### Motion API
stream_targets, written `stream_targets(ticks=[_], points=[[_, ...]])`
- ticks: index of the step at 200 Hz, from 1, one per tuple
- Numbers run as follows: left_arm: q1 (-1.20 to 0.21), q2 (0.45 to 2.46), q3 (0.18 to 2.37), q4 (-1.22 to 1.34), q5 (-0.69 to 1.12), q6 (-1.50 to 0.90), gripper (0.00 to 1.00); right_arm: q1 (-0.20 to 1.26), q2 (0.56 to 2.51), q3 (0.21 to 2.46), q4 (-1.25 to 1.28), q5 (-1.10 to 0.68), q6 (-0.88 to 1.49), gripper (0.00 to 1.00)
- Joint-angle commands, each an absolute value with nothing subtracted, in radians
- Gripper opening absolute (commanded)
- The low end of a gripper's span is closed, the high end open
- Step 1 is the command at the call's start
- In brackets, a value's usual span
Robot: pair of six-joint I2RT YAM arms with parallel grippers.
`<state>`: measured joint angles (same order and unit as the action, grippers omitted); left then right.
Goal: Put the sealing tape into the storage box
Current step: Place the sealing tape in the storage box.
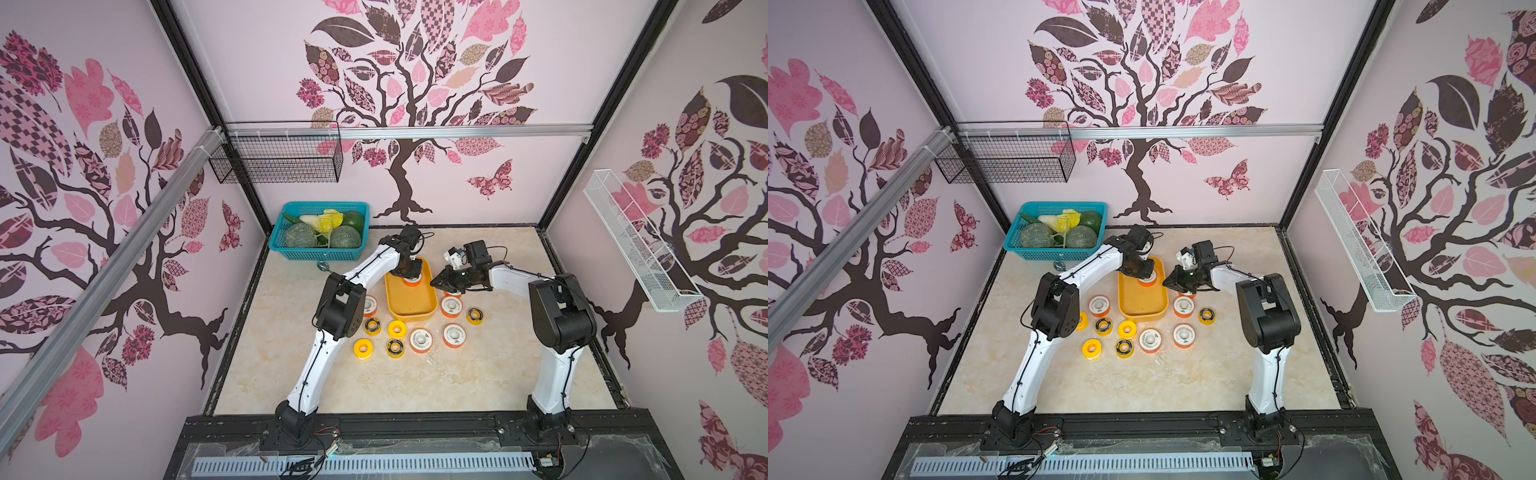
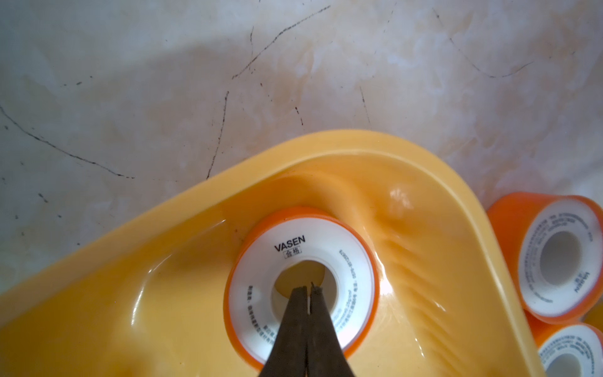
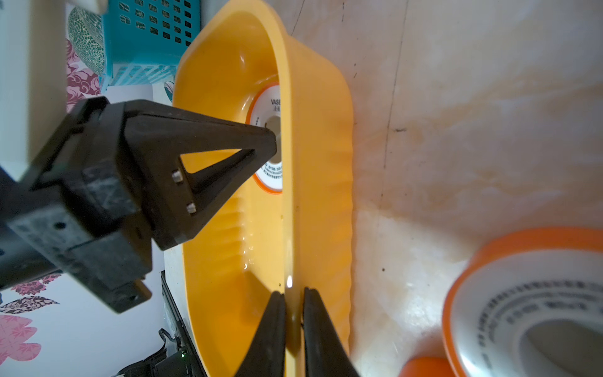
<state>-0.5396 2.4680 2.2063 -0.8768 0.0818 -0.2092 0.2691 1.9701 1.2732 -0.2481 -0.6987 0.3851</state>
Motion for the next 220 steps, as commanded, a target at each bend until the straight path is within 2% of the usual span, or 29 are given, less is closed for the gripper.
stream_targets(ticks=[1,150,174,220], points=[[-0.544,2.498,2.238,-0.876,0.095,-0.215,0.06,0.282,1.949,1.275,-0.279,-0.686,0.39,0.16],[-0.507,2.57,2.298,-0.796,0.259,-0.297,0.09,0.283,1.941,1.275,-0.283,-0.687,0.393,0.16],[-0.503,2.539,2.287,-0.808,0.24,-0.286,0.09,0.282,1.923,1.277,-0.289,-0.67,0.389,0.19],[-0.504,2.436,2.235,-0.803,0.225,-0.266,0.25,0.281,1.874,1.295,-0.32,-0.632,0.375,0.27]])
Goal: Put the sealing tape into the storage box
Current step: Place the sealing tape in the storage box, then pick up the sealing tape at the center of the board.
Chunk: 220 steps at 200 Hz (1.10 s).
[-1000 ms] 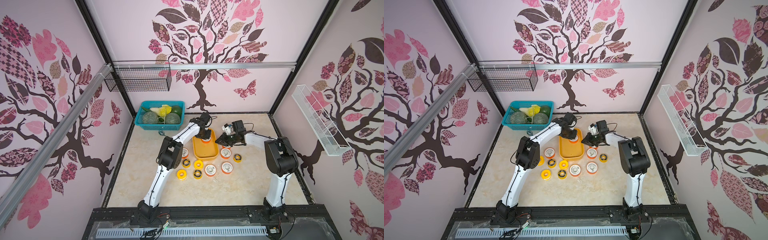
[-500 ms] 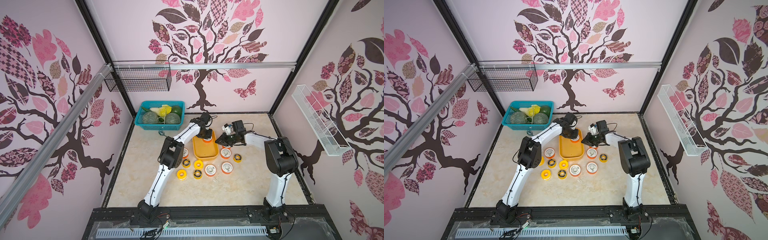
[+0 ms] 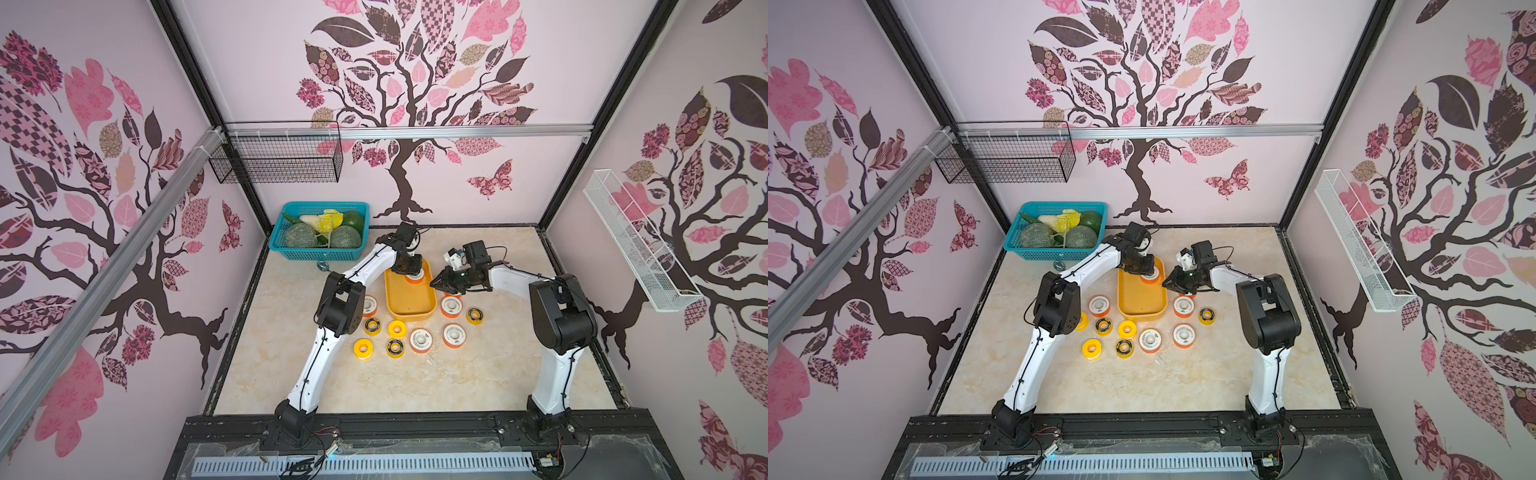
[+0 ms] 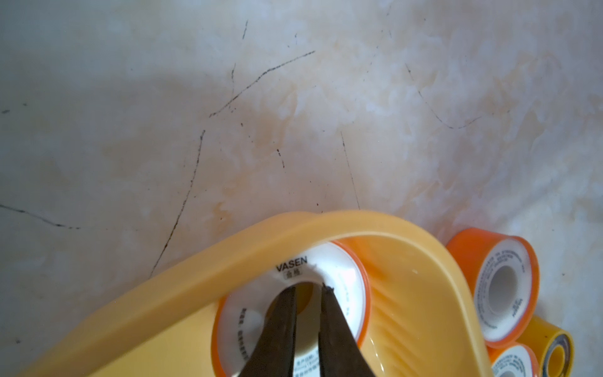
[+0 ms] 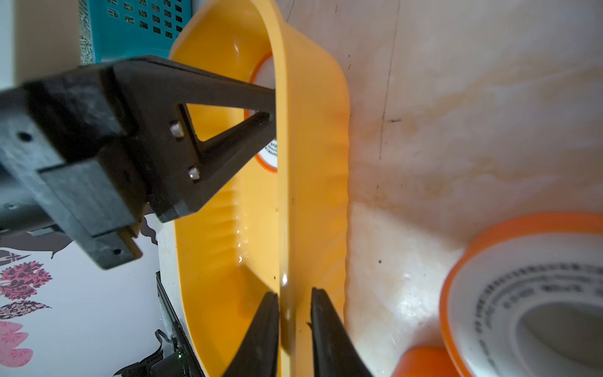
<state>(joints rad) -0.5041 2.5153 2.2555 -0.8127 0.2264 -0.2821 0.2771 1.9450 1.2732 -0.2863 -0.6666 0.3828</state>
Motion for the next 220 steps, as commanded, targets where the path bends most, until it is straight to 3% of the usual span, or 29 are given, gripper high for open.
stream_targets(ticks=[1,59,118,220], points=[[-0.504,2.433,2.234,-0.803,0.226,-0.265,0.26,0.281,1.874,1.295,-0.322,-0.632,0.375,0.27],[-0.504,2.272,2.139,-0.798,0.234,-0.243,0.46,0.259,1.787,1.299,-0.381,-0.558,0.34,0.37],[-0.465,1.973,1.78,-0.698,0.151,-0.231,0.65,0.206,1.715,1.279,-0.482,-0.462,0.255,0.4],[-0.376,1.593,1.304,-0.589,0.076,-0.317,0.76,0.196,1.735,1.277,-0.574,-0.339,0.151,0.51]])
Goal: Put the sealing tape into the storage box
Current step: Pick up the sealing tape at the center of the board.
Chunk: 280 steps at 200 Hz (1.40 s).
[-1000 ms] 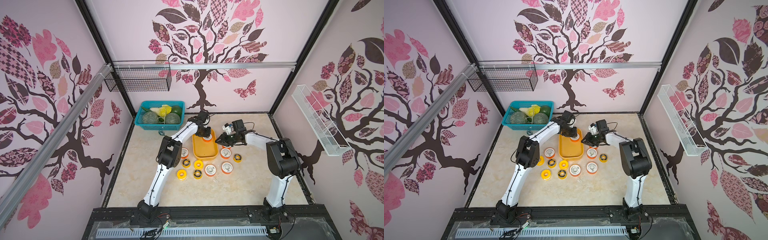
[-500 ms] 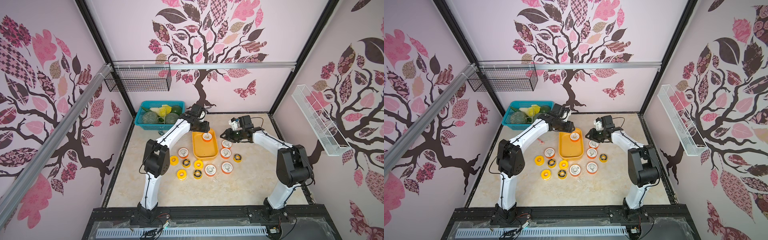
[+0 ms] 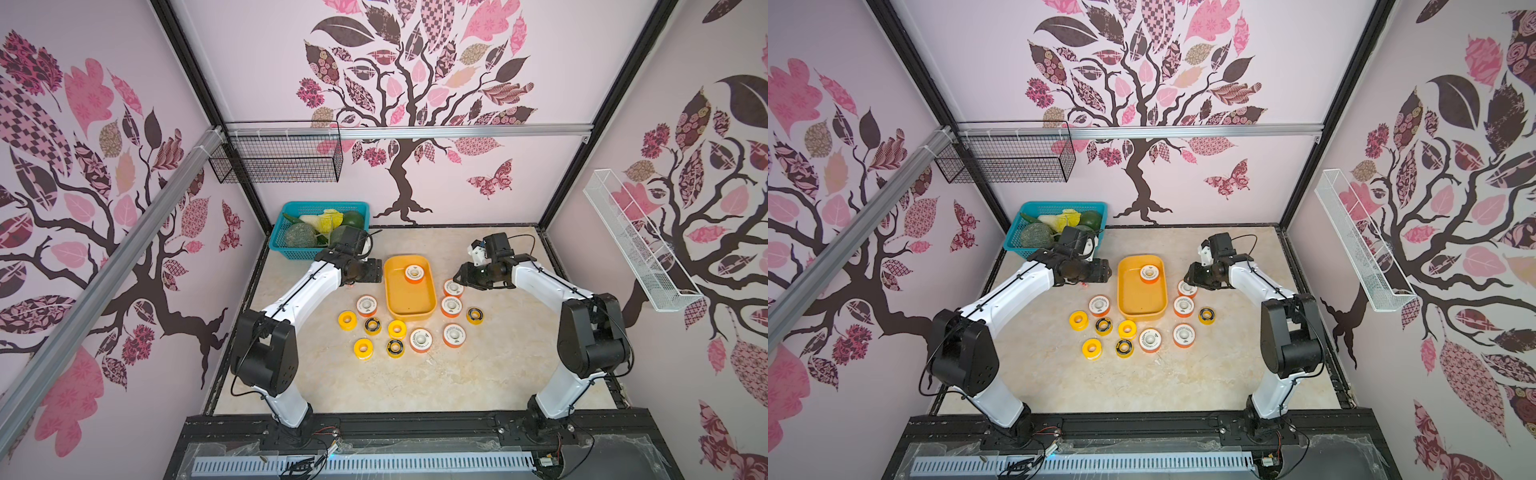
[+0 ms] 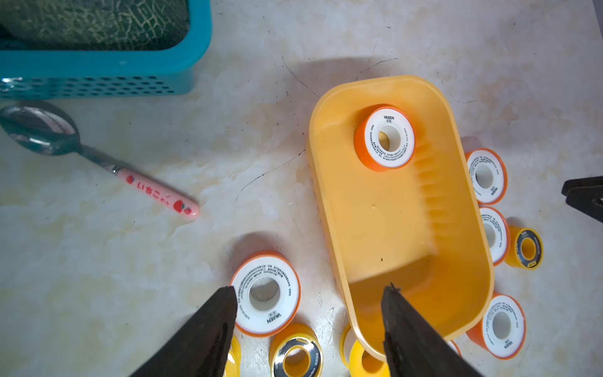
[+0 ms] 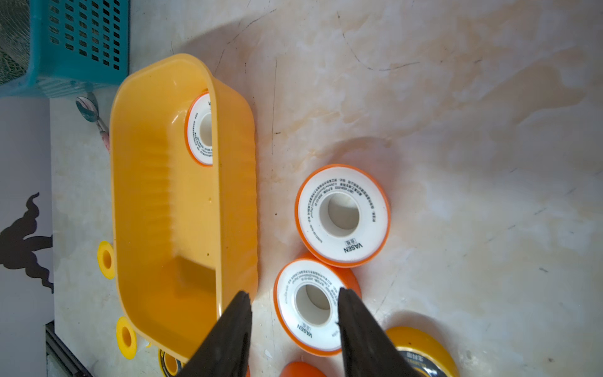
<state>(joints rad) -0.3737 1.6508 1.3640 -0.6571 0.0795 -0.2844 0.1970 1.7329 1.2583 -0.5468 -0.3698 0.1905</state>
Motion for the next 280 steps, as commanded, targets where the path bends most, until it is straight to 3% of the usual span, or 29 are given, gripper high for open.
stream_targets(ticks=[1,66,184,218,280], points=[[-0.376,1.59,1.3,-0.585,0.077,-0.318,0.76,0.196,1.736,1.277,-0.575,-0.339,0.151,0.51],[-0.373,1.574,1.234,-0.546,0.095,-0.319,0.78,0.225,1.765,1.316,-0.613,-0.236,0.09,0.71],[-0.371,1.559,1.217,-0.539,0.094,-0.324,0.78,0.296,1.95,1.486,-0.727,-0.117,0.055,0.78],[-0.371,1.564,1.217,-0.539,0.098,-0.324,0.78,0.306,1.979,1.502,-0.727,-0.072,0.06,0.85],[-0.37,1.574,1.221,-0.542,0.101,-0.322,0.78,0.32,2.048,1.554,-0.745,-0.042,0.055,0.86]])
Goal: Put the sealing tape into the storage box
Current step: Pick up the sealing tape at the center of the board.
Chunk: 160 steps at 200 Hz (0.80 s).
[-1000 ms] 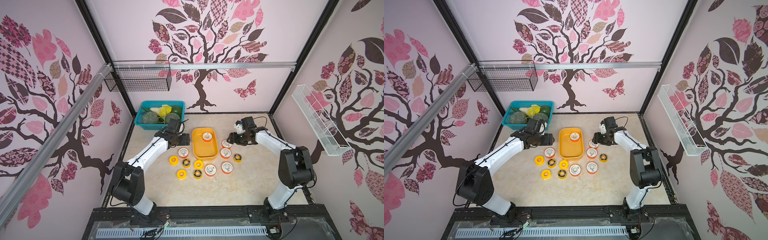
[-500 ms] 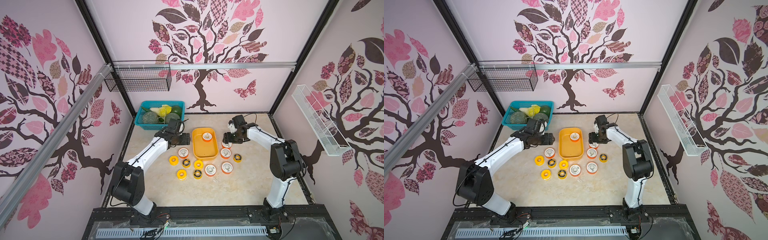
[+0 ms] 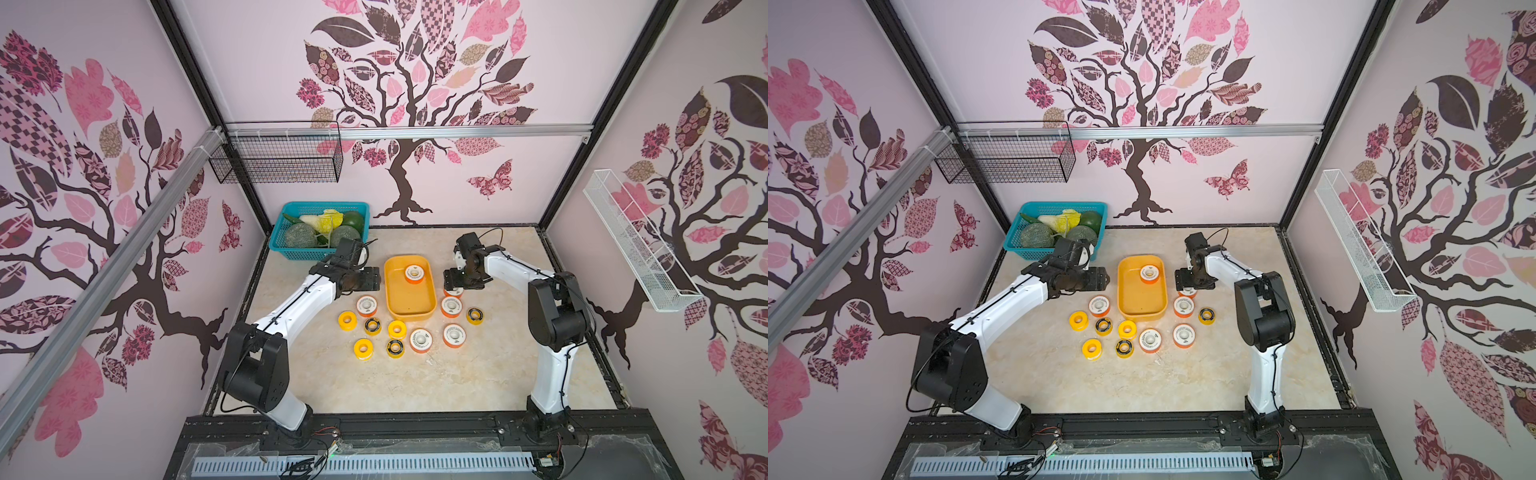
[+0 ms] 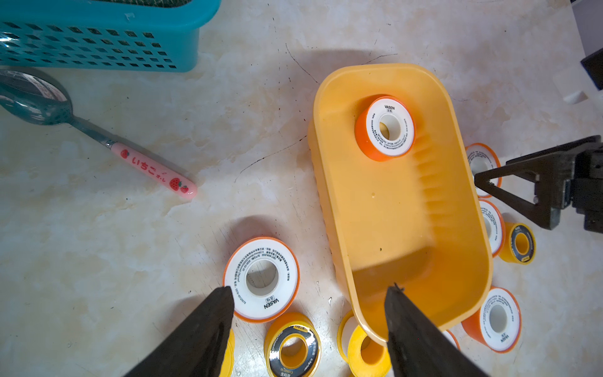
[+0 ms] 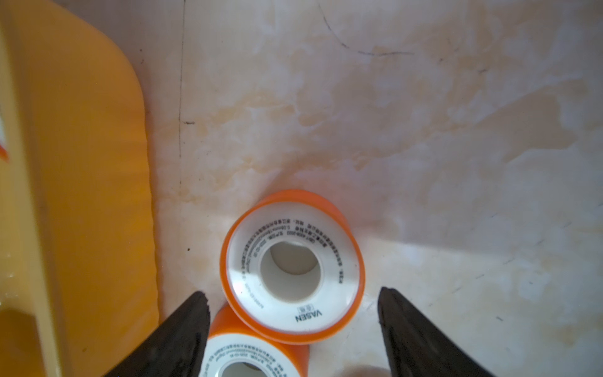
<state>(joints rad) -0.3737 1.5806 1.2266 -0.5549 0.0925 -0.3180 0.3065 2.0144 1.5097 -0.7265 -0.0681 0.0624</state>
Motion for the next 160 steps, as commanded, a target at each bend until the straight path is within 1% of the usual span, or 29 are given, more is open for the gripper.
stream_targets(ticks=[1,58,122,160], points=[[-0.371,1.574,1.221,-0.542,0.102,-0.322,0.78,0.32,2.049,1.555,-0.745,-0.041,0.054,0.86],[-0.371,1.576,1.223,-0.547,0.105,-0.32,0.78,0.34,2.094,1.599,-0.775,-0.001,0.051,0.86],[-0.371,1.576,1.224,-0.549,0.107,-0.319,0.78,0.351,2.123,1.621,-0.79,0.049,0.052,0.84],[-0.371,1.58,1.224,-0.549,0.107,-0.319,0.78,0.352,2.128,1.626,-0.791,0.049,0.055,0.78]])
